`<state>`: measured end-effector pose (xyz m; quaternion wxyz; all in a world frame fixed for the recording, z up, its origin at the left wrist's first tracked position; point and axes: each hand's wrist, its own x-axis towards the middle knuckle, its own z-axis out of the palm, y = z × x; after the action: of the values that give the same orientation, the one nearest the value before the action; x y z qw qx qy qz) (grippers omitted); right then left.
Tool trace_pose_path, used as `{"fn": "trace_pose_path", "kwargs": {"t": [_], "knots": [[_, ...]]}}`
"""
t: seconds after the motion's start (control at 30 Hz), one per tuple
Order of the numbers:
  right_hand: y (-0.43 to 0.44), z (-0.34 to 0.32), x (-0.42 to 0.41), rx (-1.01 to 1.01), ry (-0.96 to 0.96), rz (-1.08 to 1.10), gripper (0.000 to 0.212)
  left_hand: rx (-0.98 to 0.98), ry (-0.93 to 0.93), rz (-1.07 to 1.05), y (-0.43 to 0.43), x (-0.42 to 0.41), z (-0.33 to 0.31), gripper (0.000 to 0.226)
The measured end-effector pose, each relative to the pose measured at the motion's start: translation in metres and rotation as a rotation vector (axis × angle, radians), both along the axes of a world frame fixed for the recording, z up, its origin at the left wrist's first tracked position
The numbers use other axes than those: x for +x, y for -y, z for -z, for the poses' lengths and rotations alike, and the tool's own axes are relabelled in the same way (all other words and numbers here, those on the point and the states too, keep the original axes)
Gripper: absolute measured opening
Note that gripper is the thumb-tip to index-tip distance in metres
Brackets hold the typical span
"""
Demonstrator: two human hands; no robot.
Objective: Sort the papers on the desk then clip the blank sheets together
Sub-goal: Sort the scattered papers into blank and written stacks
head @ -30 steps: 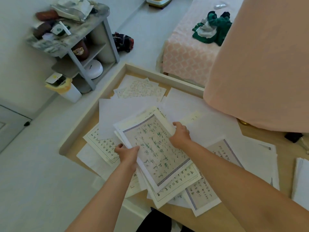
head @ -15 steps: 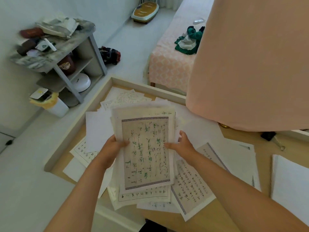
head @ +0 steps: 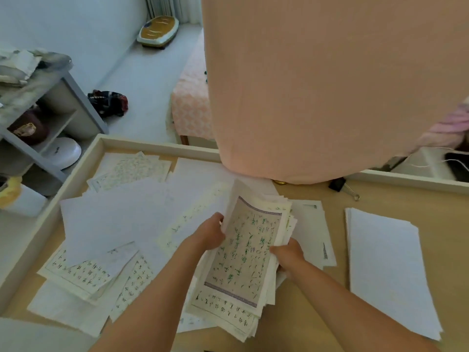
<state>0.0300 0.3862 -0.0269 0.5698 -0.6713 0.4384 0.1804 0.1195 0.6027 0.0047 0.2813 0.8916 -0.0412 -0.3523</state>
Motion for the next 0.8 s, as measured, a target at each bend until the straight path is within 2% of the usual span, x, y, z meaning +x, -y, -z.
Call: {"fn": "trace_pose_path", "kwargs": {"t": [0.1,0.17,0.23,0.43,0.53,0.67,0.73,0.8], "knots": [[0.012,0.006,-0.012,-0.059,-0.061,0.015,0.056,0.074,0.055,0.009,0.030,-0.018,0.018,0.047],[0.018,0.010,-0.016,-0.210,-0.138,-0.050,0.066,0.186,0.123,0.054,0.040,-0.028,0.027,0.054],[0.021,0.009,-0.018,-0.339,-0.202,-0.085,0.066,0.255,0.162,0.079,0.043,-0.034,0.032,0.061],[0.030,0.006,-0.021,-0.134,-0.202,0.067,0.070,0.225,0.103,-0.028,0.050,-0.038,0.029,0.067],[0.036,0.012,-0.024,-0.096,-0.162,0.077,0.063,0.178,0.021,-0.145,0.051,-0.034,0.024,0.061],[0.044,0.015,-0.032,-0.071,-0.120,-0.026,0.065,0.108,-0.090,-0.162,0.046,-0.030,0.023,0.044],[0.048,0.013,-0.034,-0.090,-0.089,-0.161,0.071,0.037,-0.130,-0.197,0.044,-0.030,0.023,0.035],[0.050,0.012,-0.036,-0.118,-0.042,-0.335,0.073,0.050,-0.109,-0.191,0.045,-0.033,0.021,0.037]]}}
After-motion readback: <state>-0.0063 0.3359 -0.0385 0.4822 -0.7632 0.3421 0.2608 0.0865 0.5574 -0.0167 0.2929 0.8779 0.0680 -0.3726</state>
